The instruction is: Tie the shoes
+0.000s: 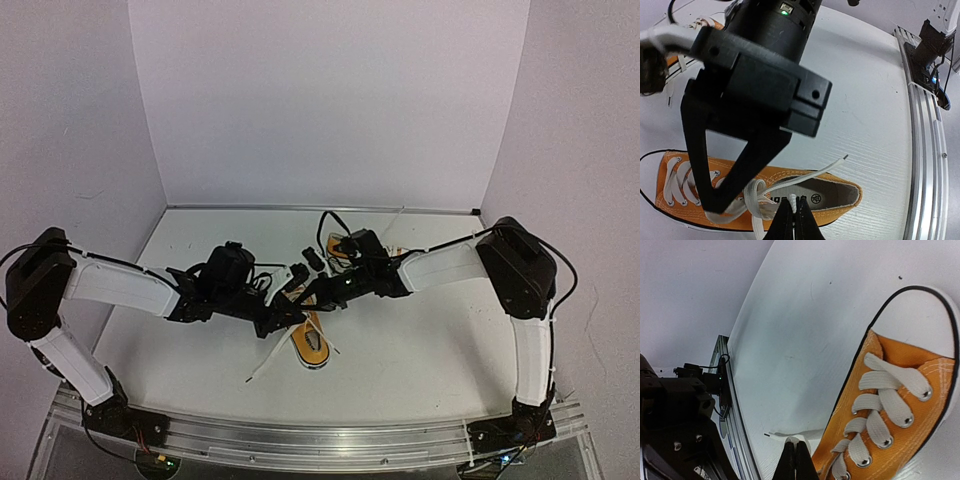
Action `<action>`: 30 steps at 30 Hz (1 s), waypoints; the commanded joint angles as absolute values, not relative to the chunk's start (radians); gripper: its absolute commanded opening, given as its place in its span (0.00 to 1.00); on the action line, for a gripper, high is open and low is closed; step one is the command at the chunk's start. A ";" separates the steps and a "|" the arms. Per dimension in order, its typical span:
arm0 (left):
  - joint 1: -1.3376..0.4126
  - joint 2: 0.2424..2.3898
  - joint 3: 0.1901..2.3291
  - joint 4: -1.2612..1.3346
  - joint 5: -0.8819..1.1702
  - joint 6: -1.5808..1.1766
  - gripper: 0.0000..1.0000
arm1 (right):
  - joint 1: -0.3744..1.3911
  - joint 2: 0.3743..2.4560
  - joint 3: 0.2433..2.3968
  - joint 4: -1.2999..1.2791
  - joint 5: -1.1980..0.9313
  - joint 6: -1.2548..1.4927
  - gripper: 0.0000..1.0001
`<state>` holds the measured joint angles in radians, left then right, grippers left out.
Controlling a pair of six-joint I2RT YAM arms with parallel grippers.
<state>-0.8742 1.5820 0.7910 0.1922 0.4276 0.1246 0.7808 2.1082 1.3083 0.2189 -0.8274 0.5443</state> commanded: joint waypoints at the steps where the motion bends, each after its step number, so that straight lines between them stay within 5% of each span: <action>1: -0.899 1.623 0.871 0.163 0.435 0.189 0.03 | 0.791 2.132 1.368 0.218 -0.862 0.526 0.00; 14: -0.935 1.707 0.959 0.092 0.382 0.248 0.06 | 0.792 2.150 1.378 0.211 -0.904 0.530 0.00; 18: -0.936 1.690 0.967 0.059 0.384 0.235 0.22 | 0.790 2.127 1.363 0.203 -0.904 0.525 0.12; 22: -0.935 1.641 0.954 0.048 0.388 0.207 0.38 | 0.771 2.068 1.331 0.197 -0.891 0.519 0.34; 30: -0.929 1.560 0.935 0.024 0.411 0.178 0.52 | 0.716 1.945 1.279 0.139 -0.874 0.482 0.56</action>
